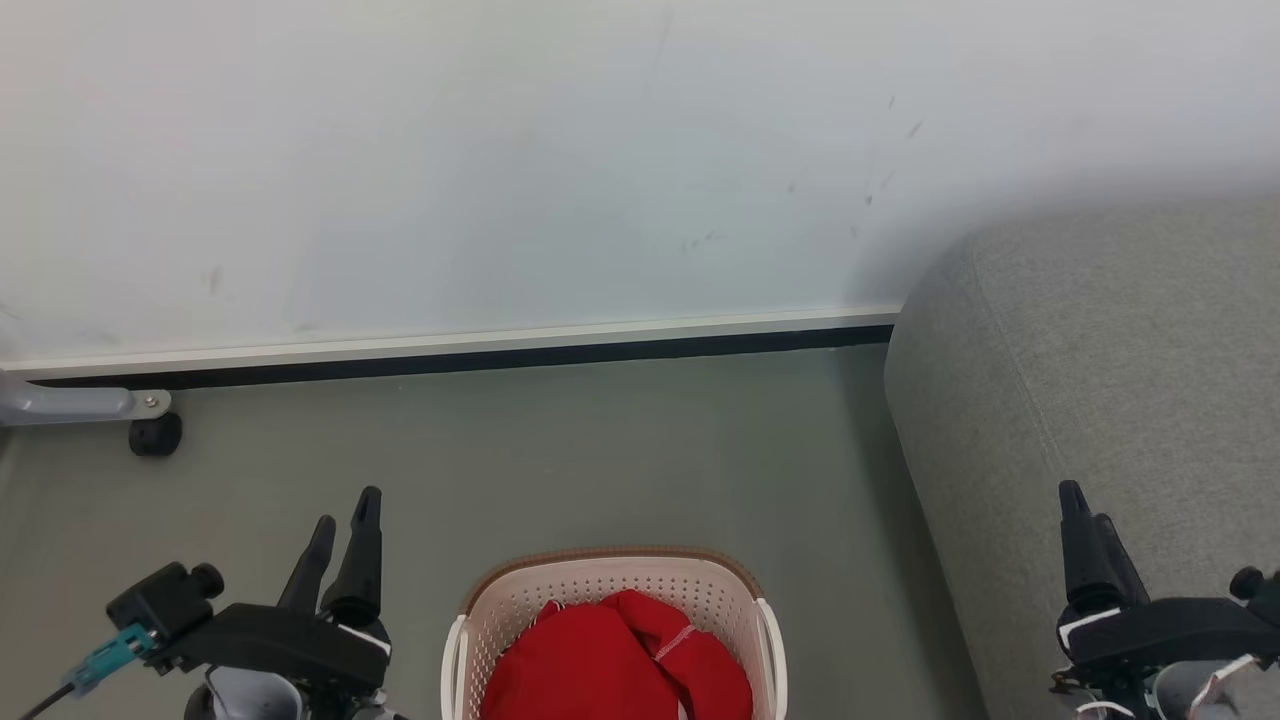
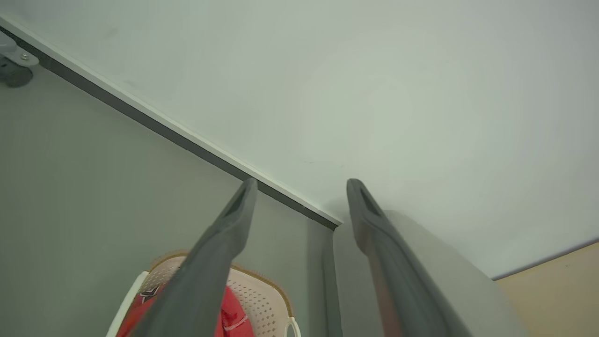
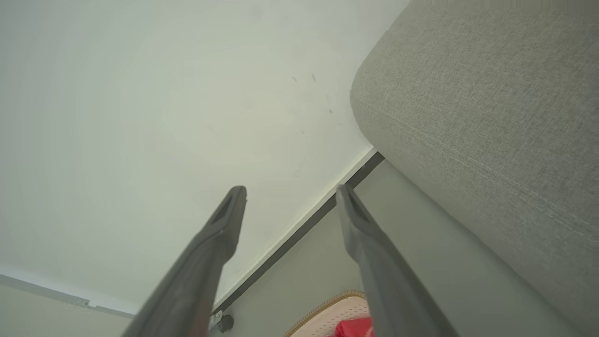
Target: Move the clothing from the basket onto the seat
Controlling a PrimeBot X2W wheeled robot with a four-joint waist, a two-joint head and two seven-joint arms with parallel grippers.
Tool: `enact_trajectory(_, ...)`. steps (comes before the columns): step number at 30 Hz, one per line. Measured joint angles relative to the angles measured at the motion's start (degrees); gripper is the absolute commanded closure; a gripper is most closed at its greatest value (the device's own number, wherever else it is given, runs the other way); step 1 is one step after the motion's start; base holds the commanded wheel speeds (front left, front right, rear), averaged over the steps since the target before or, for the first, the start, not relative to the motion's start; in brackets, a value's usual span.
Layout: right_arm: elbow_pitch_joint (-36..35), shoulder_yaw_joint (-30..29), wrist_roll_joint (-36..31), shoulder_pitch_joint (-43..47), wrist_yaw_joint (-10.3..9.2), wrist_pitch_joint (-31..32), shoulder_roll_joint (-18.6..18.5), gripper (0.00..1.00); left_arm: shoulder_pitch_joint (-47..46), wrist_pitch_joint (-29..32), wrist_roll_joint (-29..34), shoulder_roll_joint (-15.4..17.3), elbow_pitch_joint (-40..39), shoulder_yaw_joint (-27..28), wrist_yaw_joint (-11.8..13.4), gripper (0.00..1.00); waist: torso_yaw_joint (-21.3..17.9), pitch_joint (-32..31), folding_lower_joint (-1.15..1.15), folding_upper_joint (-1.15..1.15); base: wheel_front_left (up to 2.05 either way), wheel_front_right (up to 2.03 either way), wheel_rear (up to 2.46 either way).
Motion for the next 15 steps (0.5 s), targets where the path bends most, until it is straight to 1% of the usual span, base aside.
enact_trajectory(4,-0.2,1.8,-4.8,-0.7,-0.99,-0.9,-1.2,0.00,-0.4,-0.8,3.8,0.7,0.0,-1.3,1.3,0.00,0.0,0.0,0.00,0.00,0.00,0.00,0.00)
enact_trajectory(8,-0.1,3.2,-9.1,-0.7,-1.76,-1.7,-2.3,0.00,-1.1,-1.6,7.2,1.0,-0.2,-2.2,1.9,0.00,0.1,-0.1,0.00,0.00,0.00,0.00,0.00)
enact_trajectory(9,-0.1,3.6,-10.2,-0.7,-2.19,-2.0,-2.4,0.00,-1.1,-1.8,7.9,1.1,-0.2,-2.3,2.4,0.00,0.2,-0.1,0.00,0.00,0.00,0.00,0.00)
enact_trajectory(11,-0.1,4.0,-11.1,-0.7,-2.22,-2.2,-2.5,0.00,-1.1,-2.1,8.5,1.3,-0.2,-2.4,2.4,0.00,0.2,-0.1,0.00,0.00,0.00,0.00,0.00)
enact_trajectory(15,0.1,5.4,-15.7,-0.8,-3.23,-3.2,-3.0,0.00,-1.1,-3.1,12.2,1.7,-0.2,-3.2,3.4,0.00,0.3,-0.1,0.00,0.00,0.00,0.00,0.00)
